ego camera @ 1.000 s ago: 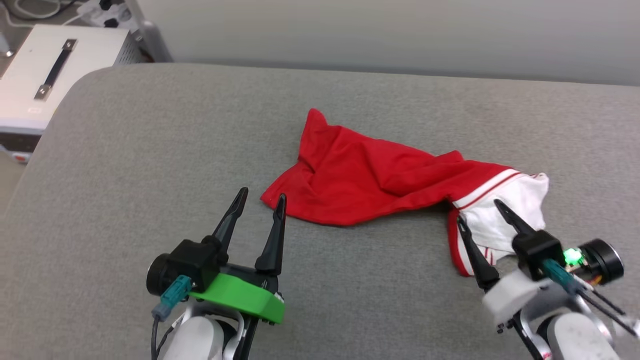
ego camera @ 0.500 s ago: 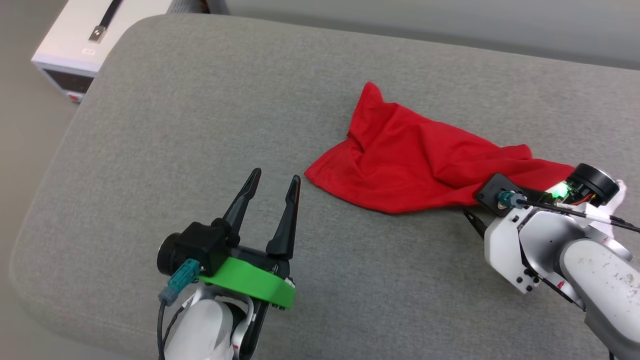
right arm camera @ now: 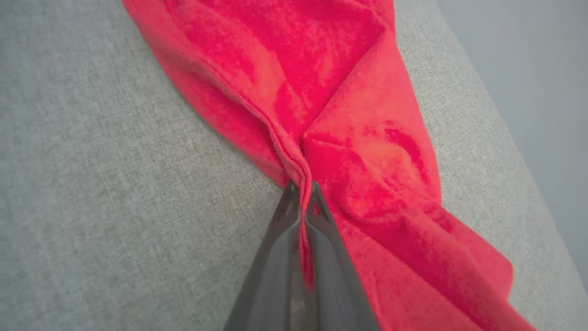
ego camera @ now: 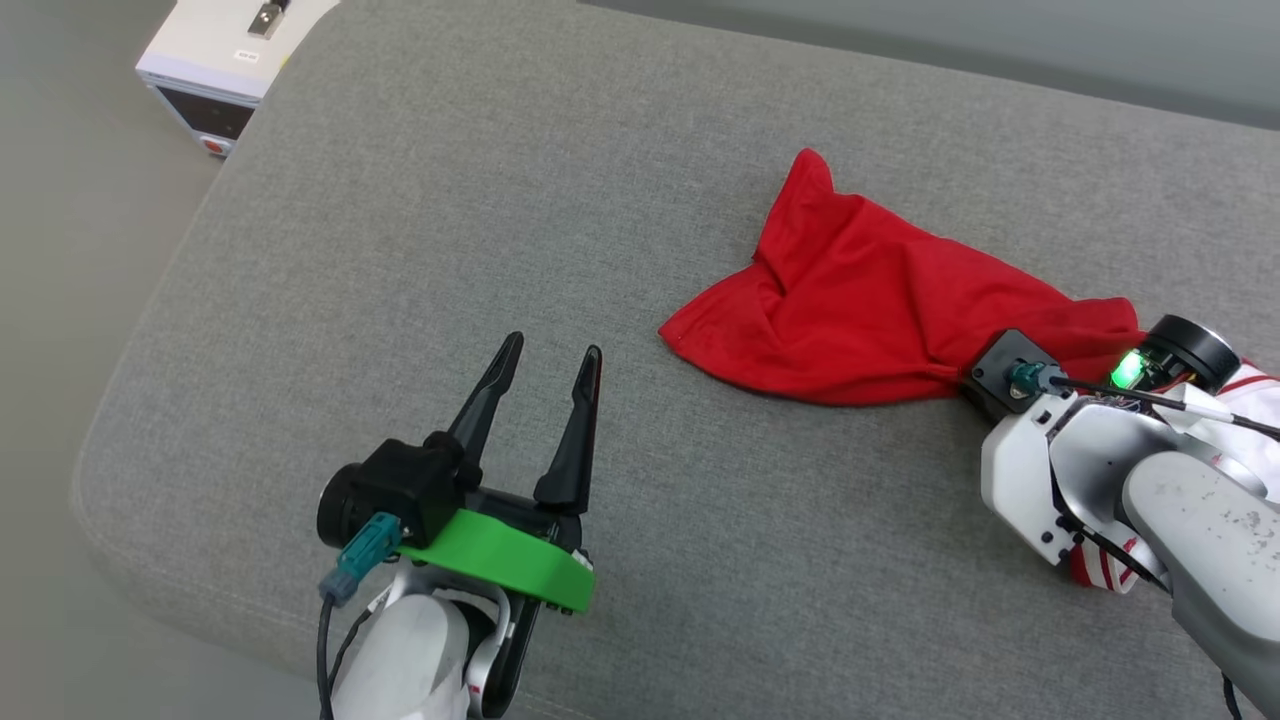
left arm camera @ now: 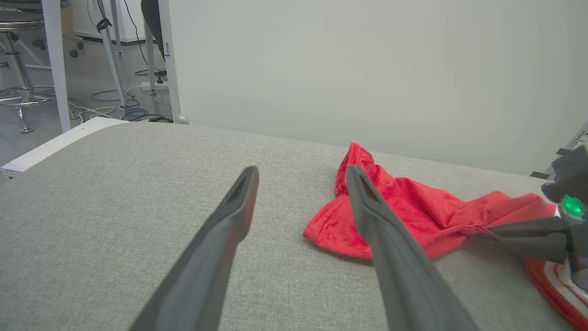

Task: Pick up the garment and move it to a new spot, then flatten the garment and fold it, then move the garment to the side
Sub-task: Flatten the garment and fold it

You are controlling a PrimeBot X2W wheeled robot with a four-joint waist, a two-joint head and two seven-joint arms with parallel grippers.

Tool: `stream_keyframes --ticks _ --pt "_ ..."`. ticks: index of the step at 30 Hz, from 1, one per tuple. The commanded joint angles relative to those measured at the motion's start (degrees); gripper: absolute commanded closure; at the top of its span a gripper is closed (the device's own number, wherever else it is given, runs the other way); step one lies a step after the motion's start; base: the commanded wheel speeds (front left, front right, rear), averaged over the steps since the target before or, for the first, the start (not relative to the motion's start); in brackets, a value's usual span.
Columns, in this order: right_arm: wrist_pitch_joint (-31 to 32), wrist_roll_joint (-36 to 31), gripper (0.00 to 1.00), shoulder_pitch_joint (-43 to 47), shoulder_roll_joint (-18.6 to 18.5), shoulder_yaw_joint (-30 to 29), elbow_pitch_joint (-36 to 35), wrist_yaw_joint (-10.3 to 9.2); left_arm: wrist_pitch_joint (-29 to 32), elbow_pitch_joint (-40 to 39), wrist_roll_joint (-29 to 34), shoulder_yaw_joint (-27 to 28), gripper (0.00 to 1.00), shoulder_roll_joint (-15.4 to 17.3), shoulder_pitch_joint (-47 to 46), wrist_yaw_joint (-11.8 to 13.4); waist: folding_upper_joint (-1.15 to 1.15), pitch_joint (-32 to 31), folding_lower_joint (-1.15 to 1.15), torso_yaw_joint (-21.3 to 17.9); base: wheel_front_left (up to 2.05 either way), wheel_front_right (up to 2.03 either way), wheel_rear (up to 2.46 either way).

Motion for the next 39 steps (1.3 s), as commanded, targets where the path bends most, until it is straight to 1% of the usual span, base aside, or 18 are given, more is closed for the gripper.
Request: stream_keyframes --ticks 1,4,7,10,13,16,18,21,22,26,30,32,34,35,36,37,39 --pt "-1.1 0.5 1.0 -0.4 0.7 -0.6 0.3 -0.06 -0.3 0.2 0.2 0.3 0.0 -0.3 0.0 0.3 0.0 -1.3 0.0 -1.2 0.0 0.0 0.0" --pt "-2.7 1.9 1.0 0.3 2.2 -2.5 0.0 -0.06 -0.3 0.5 0.6 0.6 0.0 -0.3 0.3 0.2 0.0 -2.7 0.0 -2.4 0.0 0.0 0.0" --pt "-3.8 4.5 1.0 1.5 3.8 -5.8 -1.2 -0.06 -0.3 0.7 1.1 1.1 0.0 -0.3 0.9 0.1 0.0 -4.1 0.0 -4.1 0.0 0.0 0.0" --pt "-3.7 8.2 1.0 3.1 4.8 -10.0 -3.3 -0.06 -0.3 1.0 1.7 1.5 0.0 -0.3 1.6 -0.1 0.0 -5.2 0.0 -6.0 0.0 0.0 0.0" --pt "-2.2 12.9 1.0 4.9 4.9 -16.2 -5.9 -0.06 -0.3 1.2 2.3 1.6 0.0 -0.3 2.1 -0.3 0.0 -5.8 0.0 -8.0 0.0 0.0 0.0" --pt "0.1 16.9 1.0 5.7 3.6 -22.2 -7.0 -0.06 -0.3 1.3 2.5 1.2 0.0 -0.3 2.0 -0.5 0.0 -5.8 0.0 -9.1 0.0 0.0 0.0" --pt "1.5 17.6 1.0 5.5 1.6 -26.3 -6.5 -0.06 -0.3 1.3 2.7 0.7 0.0 -0.3 1.6 -0.7 0.0 -5.4 0.0 -9.3 0.0 0.0 0.0" --pt "3.8 19.5 1.0 4.7 0.3 -32.8 -4.2 -0.06 -0.3 1.1 2.6 0.1 0.0 -0.3 1.1 -0.8 0.0 -4.1 0.0 -9.2 0.0 0.0 0.0" --pt "5.2 20.0 1.0 3.3 -0.2 -38.1 -0.3 -0.06 -0.3 1.3 2.6 -0.4 0.0 -0.3 0.8 -0.8 0.0 -2.7 0.0 -8.7 0.0 0.0 0.0" --pt "5.0 16.5 1.0 0.8 -1.5 -42.8 6.9 -0.06 -0.3 1.5 2.6 -1.0 0.0 -0.3 0.2 -0.9 0.0 -0.6 0.0 -7.4 0.0 0.0 0.0" --pt "2.3 11.0 1.0 -2.2 -1.9 -47.2 14.3 -0.06 -0.3 1.2 2.4 -1.1 0.0 -0.3 -0.6 -1.0 0.0 1.3 0.0 -6.2 0.0 0.0 0.0" --pt "0.2 7.3 1.0 -3.8 -2.1 -49.6 18.4 -0.06 -0.3 1.1 2.3 -1.2 0.0 -0.3 -1.0 -1.0 0.0 2.0 0.0 -5.7 0.0 0.0 0.0" --pt "-1.4 2.7 1.0 -4.7 -2.4 -50.4 21.8 -0.06 -0.3 1.1 2.2 -1.3 0.0 -0.3 -1.3 -1.0 0.0 2.6 0.0 -5.3 0.0 0.0 0.0" --pt "-2.2 0.4 0.58 -5.1 -2.4 -50.7 23.3 -0.06 -0.3 1.0 2.1 -1.4 0.0 -0.3 -1.4 -1.0 0.0 2.8 0.0 -5.2 0.0 0.0 0.0" --pt "-2.8 -1.3 0.09 -5.4 -2.2 -51.3 24.6 -0.06 -0.3 1.0 2.0 -1.4 0.0 -0.3 -1.6 -1.0 0.0 2.9 0.0 -5.2 0.0 0.0 0.0" --pt "-3.3 -2.8 0.0 -5.8 -1.4 -51.9 26.0 -0.06 -0.3 1.0 1.9 -1.5 0.0 -0.3 -1.7 -0.9 0.0 3.0 0.0 -5.1 0.0 0.0 0.0" --pt "-4.2 -4.5 0.0 -6.1 0.2 -52.3 27.5 -0.06 -0.3 0.9 1.7 -1.6 0.0 -0.3 -1.8 -0.7 0.0 3.0 0.0 -5.3 0.0 0.0 0.0"
